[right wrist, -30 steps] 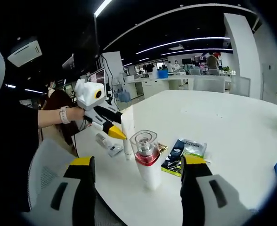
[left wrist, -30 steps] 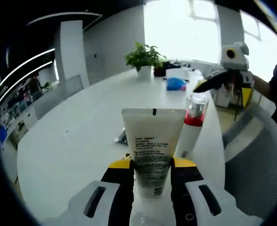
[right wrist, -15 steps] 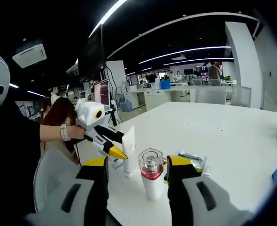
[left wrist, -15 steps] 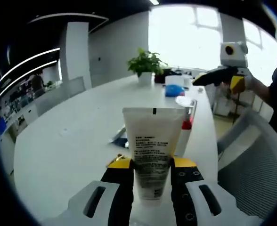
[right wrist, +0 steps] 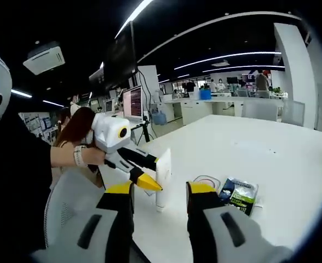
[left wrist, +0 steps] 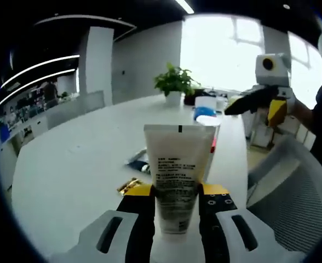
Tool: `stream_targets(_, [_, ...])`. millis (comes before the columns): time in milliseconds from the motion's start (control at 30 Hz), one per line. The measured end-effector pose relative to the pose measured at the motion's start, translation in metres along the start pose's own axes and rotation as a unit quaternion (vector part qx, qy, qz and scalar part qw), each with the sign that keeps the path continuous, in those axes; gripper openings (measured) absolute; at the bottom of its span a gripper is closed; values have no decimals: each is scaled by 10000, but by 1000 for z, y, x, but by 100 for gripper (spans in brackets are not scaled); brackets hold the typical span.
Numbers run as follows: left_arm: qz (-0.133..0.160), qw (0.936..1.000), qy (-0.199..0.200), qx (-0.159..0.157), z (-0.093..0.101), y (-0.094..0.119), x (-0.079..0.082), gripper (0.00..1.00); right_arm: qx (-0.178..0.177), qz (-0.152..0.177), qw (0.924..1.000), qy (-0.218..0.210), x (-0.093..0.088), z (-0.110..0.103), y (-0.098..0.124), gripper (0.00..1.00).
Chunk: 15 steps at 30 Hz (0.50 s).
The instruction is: Arrange the skincare products in the storage area until every visible bottle or jar stands upright without overlapping.
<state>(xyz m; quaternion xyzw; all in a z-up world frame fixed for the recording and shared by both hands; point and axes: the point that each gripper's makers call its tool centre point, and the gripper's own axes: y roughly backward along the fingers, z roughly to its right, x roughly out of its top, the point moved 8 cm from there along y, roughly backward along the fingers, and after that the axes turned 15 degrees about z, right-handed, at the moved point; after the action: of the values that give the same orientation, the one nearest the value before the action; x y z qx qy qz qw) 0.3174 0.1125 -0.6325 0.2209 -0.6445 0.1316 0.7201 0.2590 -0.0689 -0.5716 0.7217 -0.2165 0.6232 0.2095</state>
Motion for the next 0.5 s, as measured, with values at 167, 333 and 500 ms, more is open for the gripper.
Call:
stream_targets(167, [77, 9999, 15, 70, 3, 6, -2, 27, 62, 7, 9999, -146, -1, -3, -11, 29])
stream_targets(333, [146, 9998, 63, 119, 5, 9, -3, 27, 122, 21, 9996, -258, -2, -4, -24, 21])
stream_targets(500, [149, 9998, 20, 143, 9, 11, -4, 27, 238, -32, 9994, -239, -4, -7, -35, 18])
